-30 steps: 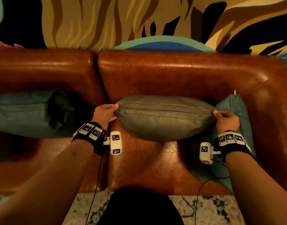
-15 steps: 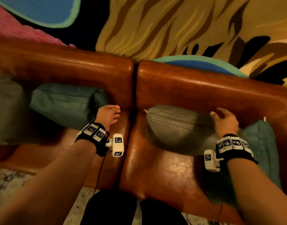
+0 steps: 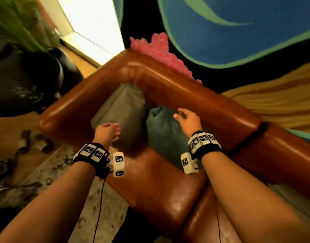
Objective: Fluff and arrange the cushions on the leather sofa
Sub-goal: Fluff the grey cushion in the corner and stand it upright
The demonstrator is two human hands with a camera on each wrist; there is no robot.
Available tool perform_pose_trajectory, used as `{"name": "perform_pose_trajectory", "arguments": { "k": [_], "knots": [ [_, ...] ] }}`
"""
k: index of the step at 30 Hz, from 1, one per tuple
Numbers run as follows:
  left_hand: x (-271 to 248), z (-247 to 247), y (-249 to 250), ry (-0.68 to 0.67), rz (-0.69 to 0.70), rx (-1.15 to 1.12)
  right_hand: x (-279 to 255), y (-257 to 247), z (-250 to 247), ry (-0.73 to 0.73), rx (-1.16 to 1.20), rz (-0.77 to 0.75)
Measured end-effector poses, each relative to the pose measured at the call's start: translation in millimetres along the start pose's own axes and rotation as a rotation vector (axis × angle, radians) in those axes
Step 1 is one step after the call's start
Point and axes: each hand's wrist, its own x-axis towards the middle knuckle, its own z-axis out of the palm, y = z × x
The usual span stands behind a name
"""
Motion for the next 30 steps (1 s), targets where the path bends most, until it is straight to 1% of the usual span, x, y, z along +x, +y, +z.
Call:
{"name": "perform_pose_trajectory", "arguments": {
  "k": [3, 6, 8, 10, 13, 15, 17, 19, 20, 22, 23, 27, 28, 30],
  "knots": [
    [57.5, -77.7, 9.3, 0.098, -0.041, -0.083, 53.6, -67.0, 87.6, -0.089, -0.094, -0.022],
    [99.9, -122.9, 8.3, 0.145, -0.137, -0.108, 105.9, -114.0, 148.9, -0.136, -0.209, -0.076],
    [124.4, -135.2, 1.5, 0.116, -0.221, -0.056, 137.8, -137.5, 176.9, -0.175, -0.313, -0.107],
    [137.0, -133.7, -7.0, 0.036, -0.293, -0.036, 161.8, -151.8, 193.7, -0.229, -0.435, -0.119],
    [151.0, -121.3, -10.9, -0.056, -0.372, -0.074, 190.2, -163.2, 217.2, -0.287, -0.595, -0.016],
    [150.2, -110.2, -5.7, -0.139, -0.458, -0.152, 201.3, -162.7, 221.3, -0.35, -0.647, 0.067],
    [154.3, -105.0, -2.4, -0.247, -0.554, -0.236, 213.5, -159.9, 216.1, -0.43, -0.63, 0.151],
    [159.7, -103.3, -1.0, -0.332, -0.62, -0.197, 221.6, -157.6, 204.5, -0.497, -0.608, 0.203],
    [161.6, -103.1, 0.0, -0.356, -0.632, -0.16, 223.1, -157.0, 199.5, -0.5, -0.6, 0.207],
    [161.4, -102.9, 7.0, -0.341, -0.647, -0.145, 221.9, -161.1, 192.2, -0.47, -0.589, 0.177],
    [158.5, -103.6, 11.3, -0.315, -0.657, -0.141, 218.8, -165.0, 189.2, -0.48, -0.579, 0.158],
    [150.9, -111.3, 12.4, -0.199, -0.654, -0.136, 200.6, -167.1, 177.1, -0.635, -0.608, 0.176],
    [148.5, -112.3, 14.7, -0.16, -0.64, -0.114, 195.5, -163.2, 175.5, -0.636, -0.605, 0.167],
    [141.9, -114.1, 15.9, -0.077, -0.6, -0.07, 184.4, -153.5, 176.6, -0.58, -0.521, 0.159]
  ]
}}
